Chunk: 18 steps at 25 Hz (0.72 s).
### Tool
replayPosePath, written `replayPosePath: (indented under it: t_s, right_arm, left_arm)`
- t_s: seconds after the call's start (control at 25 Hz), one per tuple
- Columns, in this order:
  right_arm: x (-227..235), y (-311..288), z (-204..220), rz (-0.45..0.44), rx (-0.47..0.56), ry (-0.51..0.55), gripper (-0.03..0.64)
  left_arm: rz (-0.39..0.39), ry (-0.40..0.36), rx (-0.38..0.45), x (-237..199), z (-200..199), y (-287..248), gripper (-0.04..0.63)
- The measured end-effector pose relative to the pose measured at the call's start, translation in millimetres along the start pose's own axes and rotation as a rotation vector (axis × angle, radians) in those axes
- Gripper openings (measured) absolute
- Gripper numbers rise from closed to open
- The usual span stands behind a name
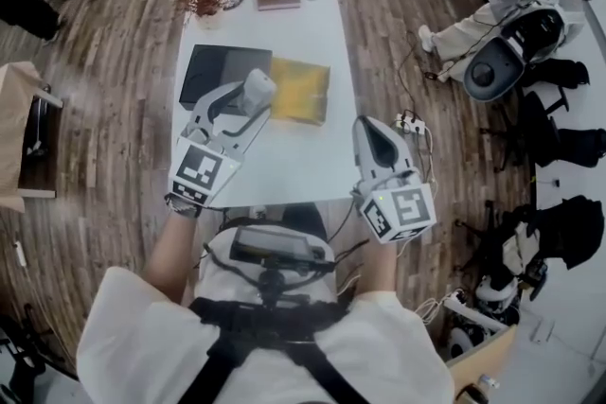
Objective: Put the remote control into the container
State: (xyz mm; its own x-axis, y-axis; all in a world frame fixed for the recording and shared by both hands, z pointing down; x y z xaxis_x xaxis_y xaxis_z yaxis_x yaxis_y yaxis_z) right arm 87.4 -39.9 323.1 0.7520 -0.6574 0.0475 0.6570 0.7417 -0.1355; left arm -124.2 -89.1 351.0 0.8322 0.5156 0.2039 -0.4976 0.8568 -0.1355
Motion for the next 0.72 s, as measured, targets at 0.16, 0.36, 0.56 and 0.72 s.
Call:
replayPosePath:
  t_s: [0.16, 0.36, 0.56, 0.72]
  right_arm:
    - [4.3, -8.9, 6.8, -0.003, -0.012, -0.010, 0.005]
    - [13.2, -14.5, 13.5, -0.001, -0.020, -0.030, 0.005]
    - [24.2, -17.5, 22.0, 0.013, -0.039, -0.044, 0.005]
    - [36.2, -19.9, 32.0, 0.029, -0.053, -0.068, 0.005]
  left_arm:
    - [0.023, -0.004, -0.010, 1.5, 3.8, -12.2, 0.236]
    - [0.040, -0.014, -0.034, 3.7, 9.0, -28.8, 0.236]
    - [0.060, -0.012, -0.053, 6.7, 18.2, -47.8, 0.236]
    - [0.080, -0.009, -0.073, 9.8, 27.5, -63.2, 0.236]
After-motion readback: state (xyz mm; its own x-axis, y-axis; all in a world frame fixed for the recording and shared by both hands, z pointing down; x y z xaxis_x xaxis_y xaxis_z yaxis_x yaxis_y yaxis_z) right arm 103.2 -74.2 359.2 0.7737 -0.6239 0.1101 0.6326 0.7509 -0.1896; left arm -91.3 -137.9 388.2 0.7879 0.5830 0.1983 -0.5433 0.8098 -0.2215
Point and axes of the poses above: the fingertips, and each gripper's own axes: y backward along the fingers, x to its right, z out of its underside, the point moved 4 cm from there along y, backward along the fingers, and after that the axes turned 11 degrees about -z, right-handed, at the moved point
